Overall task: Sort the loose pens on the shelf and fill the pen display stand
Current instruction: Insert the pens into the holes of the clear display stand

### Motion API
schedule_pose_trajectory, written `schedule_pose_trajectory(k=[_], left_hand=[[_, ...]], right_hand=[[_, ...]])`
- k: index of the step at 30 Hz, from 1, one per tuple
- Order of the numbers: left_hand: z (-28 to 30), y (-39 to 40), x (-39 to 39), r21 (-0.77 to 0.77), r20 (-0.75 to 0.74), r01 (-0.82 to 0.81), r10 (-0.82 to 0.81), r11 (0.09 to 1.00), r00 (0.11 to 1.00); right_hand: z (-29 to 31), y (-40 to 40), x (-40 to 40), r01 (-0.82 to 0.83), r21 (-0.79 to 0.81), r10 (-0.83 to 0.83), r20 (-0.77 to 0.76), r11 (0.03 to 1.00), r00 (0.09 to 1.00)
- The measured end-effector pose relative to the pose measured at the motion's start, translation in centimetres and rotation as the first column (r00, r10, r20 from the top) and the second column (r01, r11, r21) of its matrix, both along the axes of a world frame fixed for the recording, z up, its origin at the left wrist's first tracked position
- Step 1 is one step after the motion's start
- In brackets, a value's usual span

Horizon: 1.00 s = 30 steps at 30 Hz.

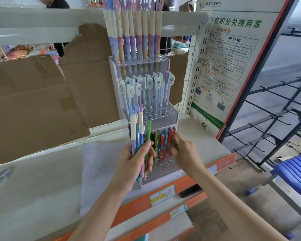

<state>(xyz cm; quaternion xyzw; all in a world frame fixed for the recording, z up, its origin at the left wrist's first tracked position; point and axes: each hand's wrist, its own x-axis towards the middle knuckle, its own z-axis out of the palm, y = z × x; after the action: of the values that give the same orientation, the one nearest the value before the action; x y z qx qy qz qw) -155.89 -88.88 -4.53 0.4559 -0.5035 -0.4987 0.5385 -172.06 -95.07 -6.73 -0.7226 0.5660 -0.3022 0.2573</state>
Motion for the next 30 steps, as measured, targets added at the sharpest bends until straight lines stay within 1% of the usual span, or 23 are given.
schedule_pose_trajectory(k=[4, 7, 11, 19, 20, 23, 26, 30], left_hand=[[0.1, 0.1, 0.1, 0.004, -0.006, 0.0, 0.0, 1.0, 1.0], [0.2, 0.2, 0.1, 0.007, -0.005, -0.001, 0.001, 1.0, 1.0], [0.3, 0.3, 0.2, 0.0, -0.007, 0.002, -0.002, 1.0, 1.0], [0.4, 0.5, 0.5, -0.011, -0.017, -0.016, 0.016, 1.0, 1.0], [0.5, 0.5, 0.5, -0.012, -0.019, -0.017, 0.017, 1.0, 1.0], [0.4, 0.6, 0.6, -0.008, -0.021, -0.022, 0.021, 1.0, 1.0], [0.3, 0.7, 0.7, -0.003, -0.024, -0.021, 0.021, 1.0, 0.999], [0.2, 0.7, 0.7, -0.01, -0.022, -0.017, 0.016, 1.0, 1.0]], right_hand=[[0.0, 0.3, -0.2, -0.038, -0.049, 0.035, -0.068, 0.998, 0.997], [-0.4, 0.7, -0.2, -0.024, -0.088, 0.018, -0.065, 0.996, 0.998], [-0.4, 0.5, -0.1, -0.013, -0.099, 0.007, -0.061, 0.995, 0.998], [0.1, -0.3, 0.8, -0.034, -0.107, 0.015, -0.175, 0.994, 0.984], [0.0, -0.1, 0.9, -0.03, -0.114, 0.011, -0.168, 0.993, 0.986], [-0.2, 0.4, 0.9, 0.014, -0.127, -0.024, -0.084, 0.992, 0.996], [-0.3, 0.6, 0.8, 0.044, -0.098, -0.045, -0.009, 0.994, 0.999], [-0.1, 0.3, 0.4, 0.066, -0.051, -0.065, 0.015, 0.997, 0.998]])
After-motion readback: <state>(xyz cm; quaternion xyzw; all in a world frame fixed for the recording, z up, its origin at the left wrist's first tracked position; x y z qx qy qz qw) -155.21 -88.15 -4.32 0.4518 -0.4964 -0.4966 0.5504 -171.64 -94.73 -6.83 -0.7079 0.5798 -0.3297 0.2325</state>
